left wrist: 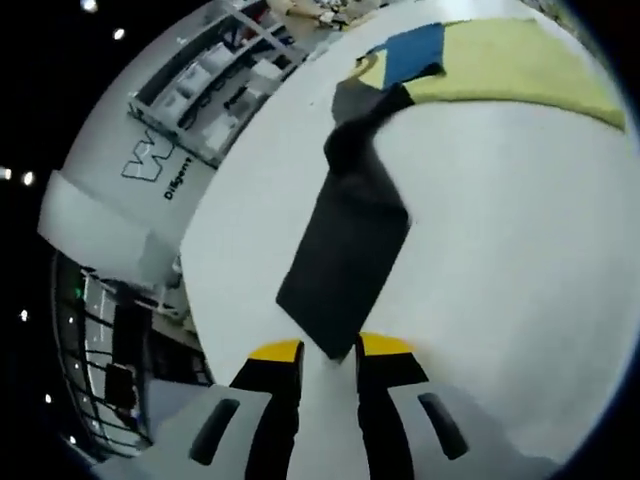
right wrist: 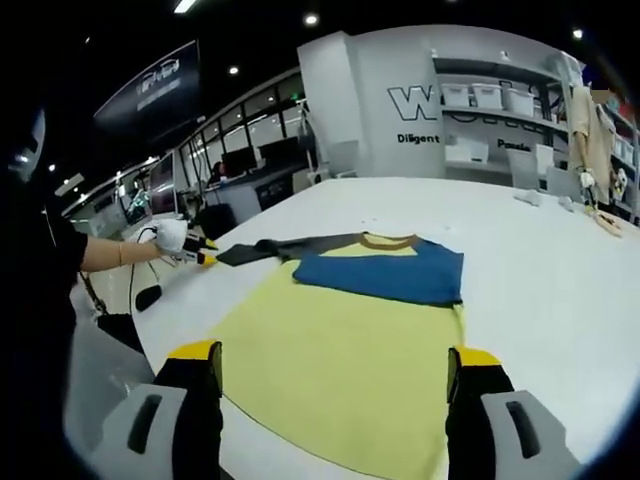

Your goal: Fold the garment on the visible template until the final outline fits inside the template.

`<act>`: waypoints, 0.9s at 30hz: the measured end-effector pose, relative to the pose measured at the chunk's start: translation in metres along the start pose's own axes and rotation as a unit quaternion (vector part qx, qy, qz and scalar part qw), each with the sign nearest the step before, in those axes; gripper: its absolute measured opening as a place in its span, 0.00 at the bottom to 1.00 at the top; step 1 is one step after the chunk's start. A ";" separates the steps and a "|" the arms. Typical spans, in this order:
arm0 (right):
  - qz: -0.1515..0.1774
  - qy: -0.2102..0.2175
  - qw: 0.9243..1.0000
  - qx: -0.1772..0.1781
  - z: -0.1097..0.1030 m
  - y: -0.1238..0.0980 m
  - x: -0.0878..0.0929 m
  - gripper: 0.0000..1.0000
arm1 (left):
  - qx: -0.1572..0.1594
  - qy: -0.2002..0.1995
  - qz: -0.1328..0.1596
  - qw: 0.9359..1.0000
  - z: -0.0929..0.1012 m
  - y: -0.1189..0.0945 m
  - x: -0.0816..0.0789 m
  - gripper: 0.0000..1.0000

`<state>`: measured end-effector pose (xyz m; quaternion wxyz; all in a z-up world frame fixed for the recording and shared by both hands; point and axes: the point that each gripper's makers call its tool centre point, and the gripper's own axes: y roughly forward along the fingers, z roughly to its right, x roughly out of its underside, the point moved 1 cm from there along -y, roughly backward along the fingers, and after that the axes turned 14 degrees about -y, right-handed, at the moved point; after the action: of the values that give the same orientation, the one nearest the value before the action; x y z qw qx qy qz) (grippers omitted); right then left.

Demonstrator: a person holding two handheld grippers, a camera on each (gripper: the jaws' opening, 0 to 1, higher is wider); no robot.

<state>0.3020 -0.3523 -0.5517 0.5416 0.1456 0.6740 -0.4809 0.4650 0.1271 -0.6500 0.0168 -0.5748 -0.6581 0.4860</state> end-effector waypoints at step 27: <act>-0.016 0.003 1.000 -0.003 -0.002 0.001 0.007 0.88 | 0.038 -0.029 0.000 0.999 -0.012 0.005 -0.001 0.20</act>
<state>0.2988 -0.3522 -0.5588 0.5320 0.1346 0.6795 -0.4869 0.4755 0.1331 -0.6467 0.0193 -0.5593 -0.6397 0.5269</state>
